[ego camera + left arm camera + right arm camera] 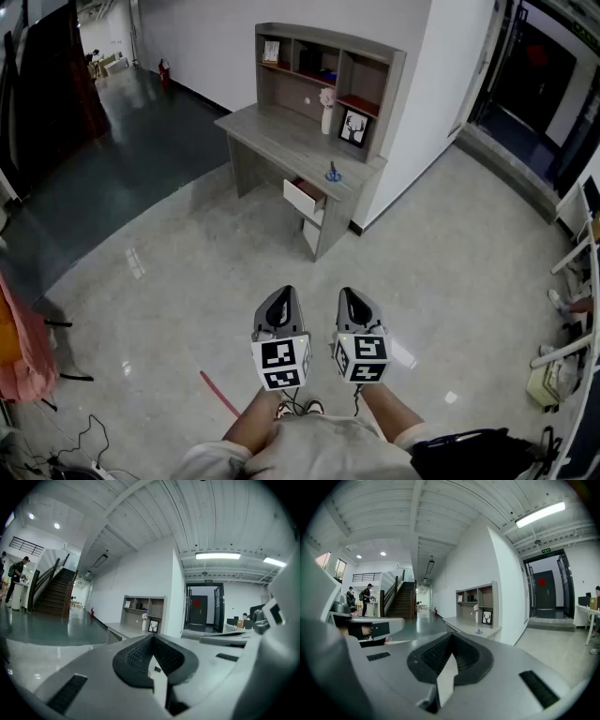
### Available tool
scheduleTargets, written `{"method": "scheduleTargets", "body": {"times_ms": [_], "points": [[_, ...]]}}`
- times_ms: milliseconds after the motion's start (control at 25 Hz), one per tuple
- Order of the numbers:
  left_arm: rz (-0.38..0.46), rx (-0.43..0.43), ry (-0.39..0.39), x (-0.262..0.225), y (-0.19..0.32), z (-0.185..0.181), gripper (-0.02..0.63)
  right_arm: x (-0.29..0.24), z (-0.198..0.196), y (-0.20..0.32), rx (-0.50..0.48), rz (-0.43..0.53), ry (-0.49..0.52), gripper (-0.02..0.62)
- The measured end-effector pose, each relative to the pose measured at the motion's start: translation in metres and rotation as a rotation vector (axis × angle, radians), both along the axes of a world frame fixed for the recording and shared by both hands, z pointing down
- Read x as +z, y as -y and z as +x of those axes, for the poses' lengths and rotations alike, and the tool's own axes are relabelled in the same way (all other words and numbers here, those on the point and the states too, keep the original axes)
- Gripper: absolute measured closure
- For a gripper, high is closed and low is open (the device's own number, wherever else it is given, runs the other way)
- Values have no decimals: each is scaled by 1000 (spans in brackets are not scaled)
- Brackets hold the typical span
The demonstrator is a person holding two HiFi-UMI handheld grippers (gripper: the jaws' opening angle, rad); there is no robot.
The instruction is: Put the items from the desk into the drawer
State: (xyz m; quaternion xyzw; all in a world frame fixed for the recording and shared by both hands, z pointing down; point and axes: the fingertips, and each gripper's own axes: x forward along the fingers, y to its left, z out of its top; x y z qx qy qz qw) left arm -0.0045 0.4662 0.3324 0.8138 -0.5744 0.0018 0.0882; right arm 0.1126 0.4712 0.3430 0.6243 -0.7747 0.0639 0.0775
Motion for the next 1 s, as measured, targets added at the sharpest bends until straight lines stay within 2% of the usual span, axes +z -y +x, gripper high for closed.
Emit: {"method": "scheduleTargets", "body": {"times_ms": [320, 560, 800, 1000], "points": [[-8, 0, 2, 3, 1, -8, 609, 4, -6, 1, 8, -7, 0, 597], [-6, 4, 3, 5, 1, -24, 609, 4, -18, 3, 25, 0, 47, 597], [-41, 31, 42, 20, 2, -37, 609, 9, -26, 5, 51, 7, 68, 597], [-61, 61, 72, 35, 10, -38, 609, 25, -31, 9, 73, -25, 58, 597]]}}
